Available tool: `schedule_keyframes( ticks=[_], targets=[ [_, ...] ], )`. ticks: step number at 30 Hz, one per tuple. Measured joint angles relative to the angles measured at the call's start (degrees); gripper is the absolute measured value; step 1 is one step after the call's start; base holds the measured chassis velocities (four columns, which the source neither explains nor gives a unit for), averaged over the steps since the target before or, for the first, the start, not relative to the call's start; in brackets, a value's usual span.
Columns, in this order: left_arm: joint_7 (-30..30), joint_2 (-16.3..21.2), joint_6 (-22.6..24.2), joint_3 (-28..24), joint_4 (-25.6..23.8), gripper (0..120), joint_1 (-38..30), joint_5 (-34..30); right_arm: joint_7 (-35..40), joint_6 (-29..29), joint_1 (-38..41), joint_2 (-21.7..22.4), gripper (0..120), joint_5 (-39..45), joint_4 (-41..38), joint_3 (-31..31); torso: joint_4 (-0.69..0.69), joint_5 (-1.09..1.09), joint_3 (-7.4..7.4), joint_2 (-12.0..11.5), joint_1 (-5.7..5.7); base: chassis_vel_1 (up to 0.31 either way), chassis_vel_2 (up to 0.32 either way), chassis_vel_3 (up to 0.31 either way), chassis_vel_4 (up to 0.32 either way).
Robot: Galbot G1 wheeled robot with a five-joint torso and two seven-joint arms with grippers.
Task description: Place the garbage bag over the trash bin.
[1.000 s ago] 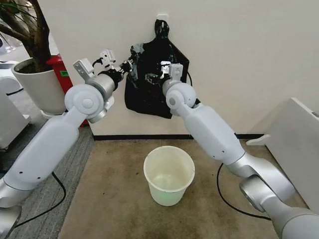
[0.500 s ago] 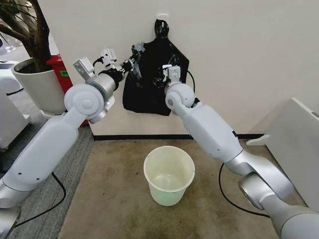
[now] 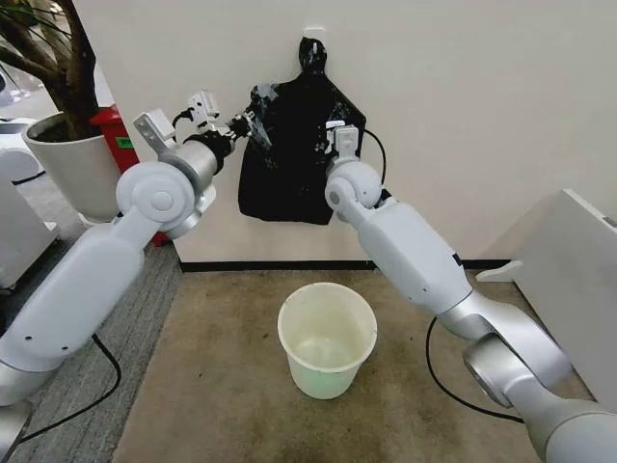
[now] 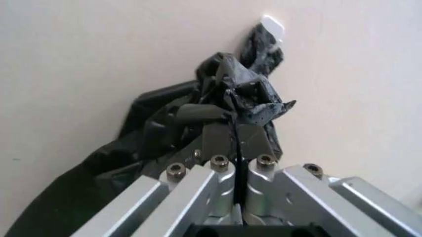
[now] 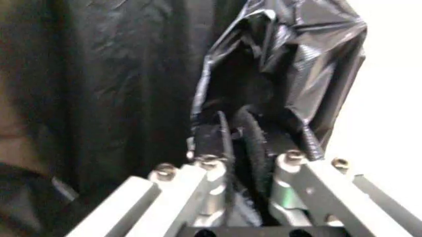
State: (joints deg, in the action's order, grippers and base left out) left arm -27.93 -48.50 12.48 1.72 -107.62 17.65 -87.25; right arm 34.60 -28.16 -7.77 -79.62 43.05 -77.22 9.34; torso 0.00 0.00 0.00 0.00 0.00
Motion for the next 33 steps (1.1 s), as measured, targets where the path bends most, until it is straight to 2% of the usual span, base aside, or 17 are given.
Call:
schedule_keyframes(
  ticks=[9, 18, 20, 22, 26, 27, 29, 33],
  targets=[
    [0.4, 1.4, -0.2, 1.8, -0.2, 0, 3.0, -0.4, 2.7, 1.5, -0.4, 1.3, 0, 3.4, -4.3, -1.1, 0.0, 0.0, 0.0, 0.0, 0.0, 0.0, 0.0, 0.0, 0.0],
    [0.4, 1.5, -0.4, 1.7, -0.8, 0, 3.3, -0.5, 8.2, 1.5, -0.9, 1.6, 0, 16.2, -12.0, -1.2, 0.0, -0.01, 0.0, 0.0, 0.0, 0.0, 0.0, 0.0, 0.0],
    [0.3, 1.2, -0.4, 1.4, -1.0, 0, 3.0, -0.5, 11.3, 1.2, -0.9, 1.0, 0, 20.7, -13.3, -1.1, -0.01, 0.0, 0.0, 0.0, 0.0, 0.0, 0.0, 0.0, 0.0],
    [0.3, 1.2, -0.4, 1.3, -1.0, 0, 2.9, -0.5, 12.0, 1.2, -0.9, 0.8, 0, 21.4, -13.4, -1.1, -0.02, 0.0, -0.01, 0.0, 0.0, 0.0, 0.0, 0.0, 0.0],
    [0.3, 1.1, -0.4, 1.0, -1.0, 0, 2.5, -0.6, 14.3, 0.9, -0.7, -0.4, 18, 23.1, -13.2, -0.8, 0.01, -0.01, 0.0, 0.0, 0.0, 0.0, 0.0, 0.0, 0.0],
    [0.3, 1.1, -0.4, 0.9, -1.1, 0, 2.3, -0.6, 13.4, 0.4, -0.7, -0.4, 24, 21.2, -12.8, -0.2, 0.01, 0.0, 0.0, 0.0, 0.0, 0.0, 0.0, 0.0, 0.0],
    [0.3, 1.1, -0.4, 0.9, -1.1, 0, 2.2, -0.6, 13.2, 0.4, -0.7, -0.4, 24, 20.9, -12.8, -0.1, 0.01, 0.0, 0.0, 0.0, 0.0, 0.0, 0.0, 0.0, 0.0],
    [0.3, 1.1, -0.4, 0.8, -0.9, 0, 1.6, -0.9, 8.6, -1.2, -1.7, 0.8, 43, 14.0, -12.6, 1.9, -0.01, 0.0, 0.0, 0.0, 0.0, 0.0, 0.0, 0.0, 0.0]
  ],
)
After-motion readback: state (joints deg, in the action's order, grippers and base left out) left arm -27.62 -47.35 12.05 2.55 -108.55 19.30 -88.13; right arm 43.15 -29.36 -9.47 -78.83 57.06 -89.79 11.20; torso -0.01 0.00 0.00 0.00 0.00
